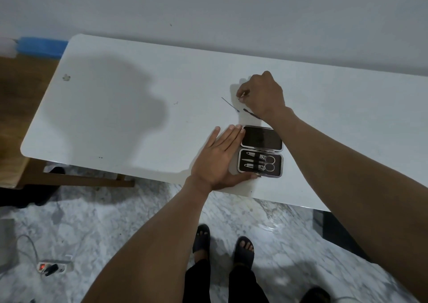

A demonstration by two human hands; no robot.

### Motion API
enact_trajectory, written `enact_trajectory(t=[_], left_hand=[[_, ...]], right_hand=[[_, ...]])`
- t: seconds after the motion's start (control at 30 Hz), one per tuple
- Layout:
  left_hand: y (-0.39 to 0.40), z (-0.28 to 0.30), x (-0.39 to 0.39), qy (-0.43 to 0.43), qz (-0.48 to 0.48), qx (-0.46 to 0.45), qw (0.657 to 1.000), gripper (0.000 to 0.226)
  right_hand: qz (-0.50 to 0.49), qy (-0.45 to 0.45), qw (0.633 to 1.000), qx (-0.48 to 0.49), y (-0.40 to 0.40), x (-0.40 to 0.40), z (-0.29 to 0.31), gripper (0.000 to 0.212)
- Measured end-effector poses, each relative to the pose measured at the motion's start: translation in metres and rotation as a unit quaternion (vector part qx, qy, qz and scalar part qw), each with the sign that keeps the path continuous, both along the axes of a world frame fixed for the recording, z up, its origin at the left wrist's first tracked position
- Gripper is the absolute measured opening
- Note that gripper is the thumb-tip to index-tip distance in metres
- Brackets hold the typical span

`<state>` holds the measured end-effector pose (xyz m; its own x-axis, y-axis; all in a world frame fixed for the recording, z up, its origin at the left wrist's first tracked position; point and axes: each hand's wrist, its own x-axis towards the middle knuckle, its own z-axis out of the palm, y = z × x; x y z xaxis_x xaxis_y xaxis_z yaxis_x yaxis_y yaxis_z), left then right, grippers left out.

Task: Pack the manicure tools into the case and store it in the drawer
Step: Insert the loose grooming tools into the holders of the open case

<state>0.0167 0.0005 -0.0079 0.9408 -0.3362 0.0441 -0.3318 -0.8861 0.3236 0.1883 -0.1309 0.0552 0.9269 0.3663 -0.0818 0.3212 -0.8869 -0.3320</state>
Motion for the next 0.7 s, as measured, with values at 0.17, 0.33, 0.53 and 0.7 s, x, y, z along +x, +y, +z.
enact_trajectory(t=[0.17,0.33,0.53,0.7], left_hand=[[0.000,0.001,0.000,-0.002,0.000,-0.003,1.000,0.115],[0.000,0.001,0.001,-0.005,0.001,-0.006,1.000,0.115],[0.000,0.001,0.001,-0.004,-0.001,-0.005,1.000,0.115],[0.000,0.003,0.001,0.005,0.001,0.005,1.000,0.116]], right_hand=[[0.024,-0.028,0.999,-0.021,0.000,-0.002,-0.003,0.017],[0.073,-0.034,0.993,-0.083,0.001,0.004,-0.001,0.014],[0.075,-0.012,0.995,-0.065,0.000,0.008,0.000,0.015],[-0.017,-0.008,0.994,0.108,-0.002,0.013,0.010,0.014]])
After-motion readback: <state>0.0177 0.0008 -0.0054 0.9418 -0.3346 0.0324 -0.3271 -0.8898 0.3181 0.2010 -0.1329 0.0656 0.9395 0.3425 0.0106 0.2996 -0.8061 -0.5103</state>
